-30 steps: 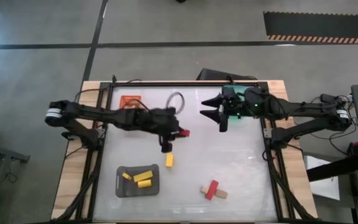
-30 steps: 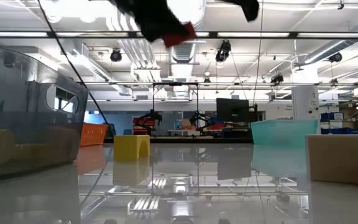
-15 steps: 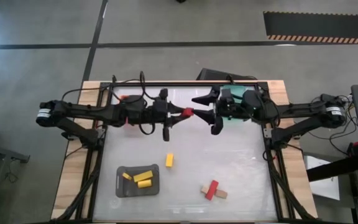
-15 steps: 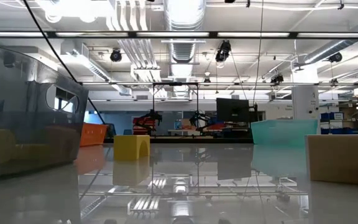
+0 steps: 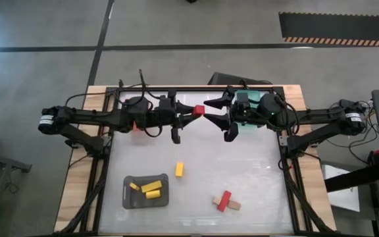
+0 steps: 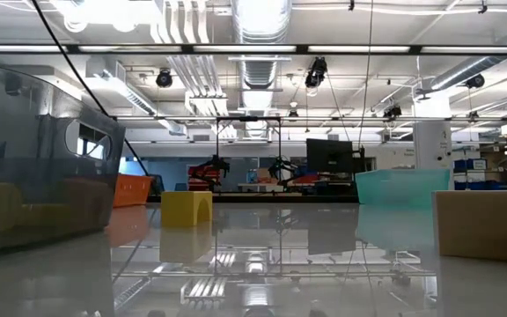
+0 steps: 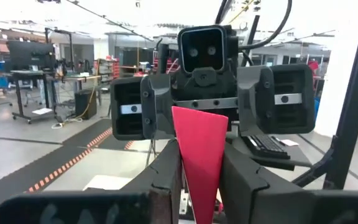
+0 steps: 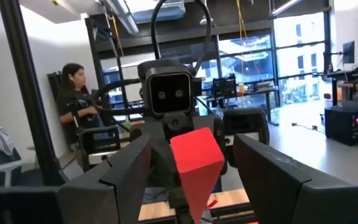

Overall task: Sort & place blocks by color
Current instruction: Put the red block into the green bin

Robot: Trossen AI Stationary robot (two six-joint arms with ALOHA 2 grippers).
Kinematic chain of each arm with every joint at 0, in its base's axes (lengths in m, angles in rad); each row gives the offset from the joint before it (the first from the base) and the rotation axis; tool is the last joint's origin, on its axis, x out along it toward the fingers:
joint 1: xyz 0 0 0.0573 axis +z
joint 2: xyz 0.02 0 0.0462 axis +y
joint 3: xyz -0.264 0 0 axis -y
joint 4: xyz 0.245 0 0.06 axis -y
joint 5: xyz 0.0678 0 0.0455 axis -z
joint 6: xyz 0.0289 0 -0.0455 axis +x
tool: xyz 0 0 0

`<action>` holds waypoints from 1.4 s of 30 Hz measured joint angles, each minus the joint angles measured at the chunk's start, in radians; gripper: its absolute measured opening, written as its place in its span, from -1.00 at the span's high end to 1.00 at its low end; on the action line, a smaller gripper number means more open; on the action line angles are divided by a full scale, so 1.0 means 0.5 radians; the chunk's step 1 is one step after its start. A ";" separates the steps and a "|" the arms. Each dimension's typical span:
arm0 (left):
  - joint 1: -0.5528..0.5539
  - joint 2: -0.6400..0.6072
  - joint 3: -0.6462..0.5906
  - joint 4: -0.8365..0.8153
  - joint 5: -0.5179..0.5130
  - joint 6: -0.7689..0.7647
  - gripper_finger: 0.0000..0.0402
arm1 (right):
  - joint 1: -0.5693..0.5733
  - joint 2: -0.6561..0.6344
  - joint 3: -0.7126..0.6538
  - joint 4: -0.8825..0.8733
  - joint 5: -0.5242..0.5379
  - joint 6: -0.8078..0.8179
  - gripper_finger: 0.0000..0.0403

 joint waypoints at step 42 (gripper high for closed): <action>0.116 0.031 0.007 0.094 0.069 -0.316 0.63 | -0.076 0.158 0.158 0.017 0.105 -0.074 -0.09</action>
